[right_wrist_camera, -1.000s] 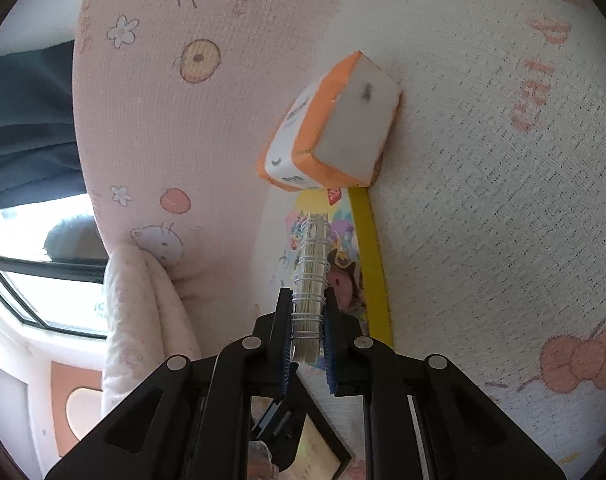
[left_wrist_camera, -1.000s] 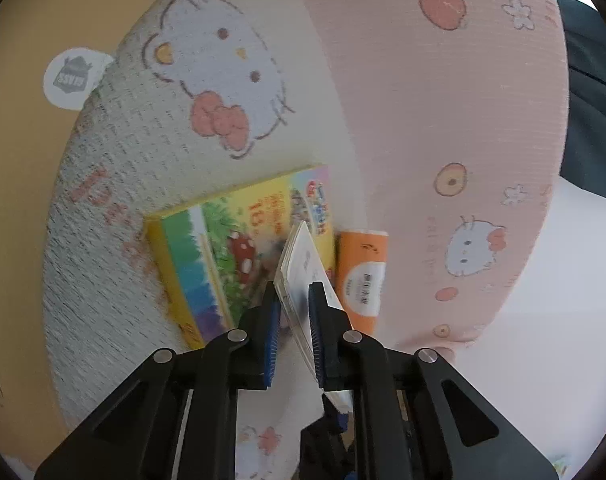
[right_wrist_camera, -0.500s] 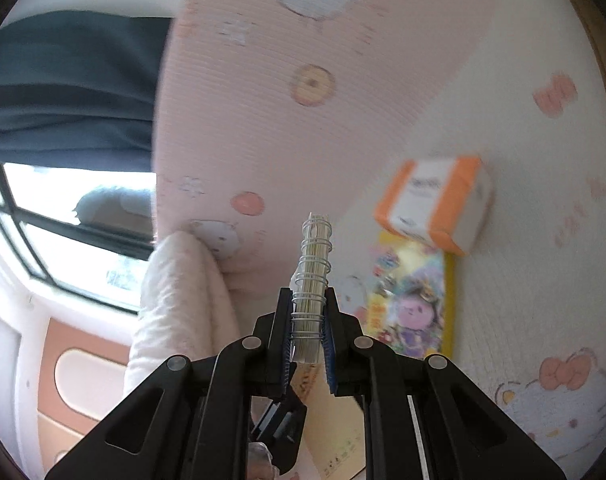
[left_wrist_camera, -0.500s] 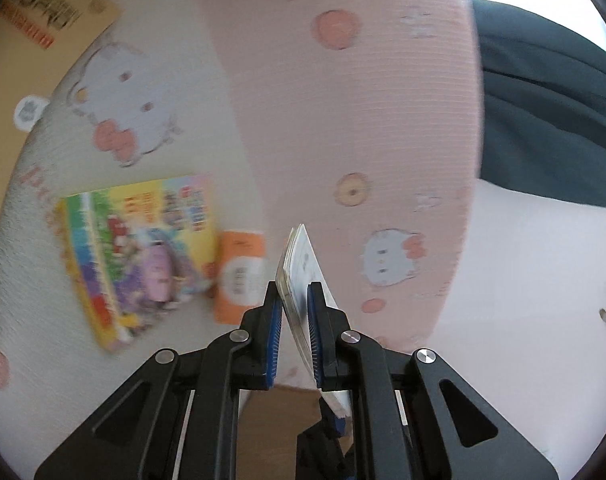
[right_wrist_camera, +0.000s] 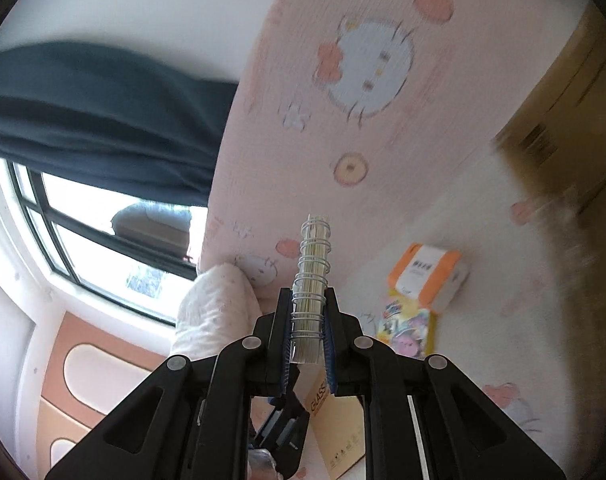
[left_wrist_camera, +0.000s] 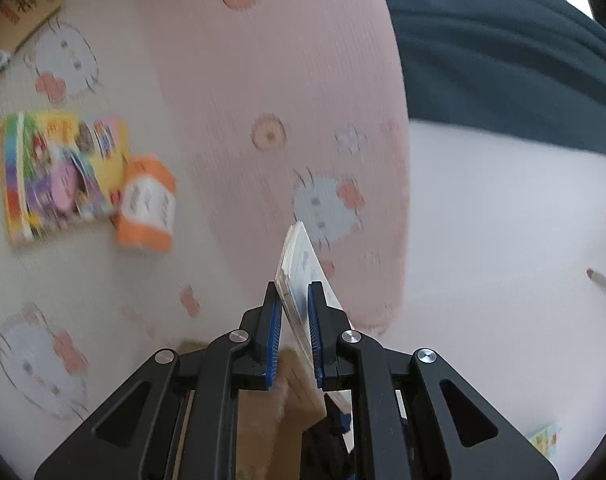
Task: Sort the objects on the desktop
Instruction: 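Lift the notepad with both grippers and carry it over the box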
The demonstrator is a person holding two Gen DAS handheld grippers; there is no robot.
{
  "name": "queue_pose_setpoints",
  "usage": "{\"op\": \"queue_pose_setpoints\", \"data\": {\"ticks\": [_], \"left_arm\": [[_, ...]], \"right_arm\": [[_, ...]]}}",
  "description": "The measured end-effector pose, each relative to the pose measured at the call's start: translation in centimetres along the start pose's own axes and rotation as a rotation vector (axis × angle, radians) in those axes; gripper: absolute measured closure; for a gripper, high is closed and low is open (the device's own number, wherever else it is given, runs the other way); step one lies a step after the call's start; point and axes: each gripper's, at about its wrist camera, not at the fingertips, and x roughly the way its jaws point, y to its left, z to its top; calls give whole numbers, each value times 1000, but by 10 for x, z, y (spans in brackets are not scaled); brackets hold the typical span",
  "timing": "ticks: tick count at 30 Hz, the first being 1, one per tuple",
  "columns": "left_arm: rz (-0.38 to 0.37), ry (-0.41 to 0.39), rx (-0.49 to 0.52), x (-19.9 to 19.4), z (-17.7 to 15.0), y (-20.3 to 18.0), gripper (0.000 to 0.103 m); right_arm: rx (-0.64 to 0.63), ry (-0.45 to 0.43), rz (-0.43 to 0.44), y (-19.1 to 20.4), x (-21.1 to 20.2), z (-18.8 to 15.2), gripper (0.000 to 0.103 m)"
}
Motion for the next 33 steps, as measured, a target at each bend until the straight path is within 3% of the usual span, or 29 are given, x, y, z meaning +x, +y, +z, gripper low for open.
{"op": "queue_pose_setpoints", "data": {"ticks": [10,17,26,33], "left_arm": [[39,120,56,37,-86,-32,88],[97,202,53,76,-139,-37,88],[158,311,115,121,-181,-50,87],[251,358,171,153,-205,-49,86]], "right_arm": [[25,-65,-63,-30,-95,32,92],[37,-54,-169,-60,-148,59,91],[-8,-21,-317,-79,-181,97,89],[5,19,-413,-102,-189,118,88]]}}
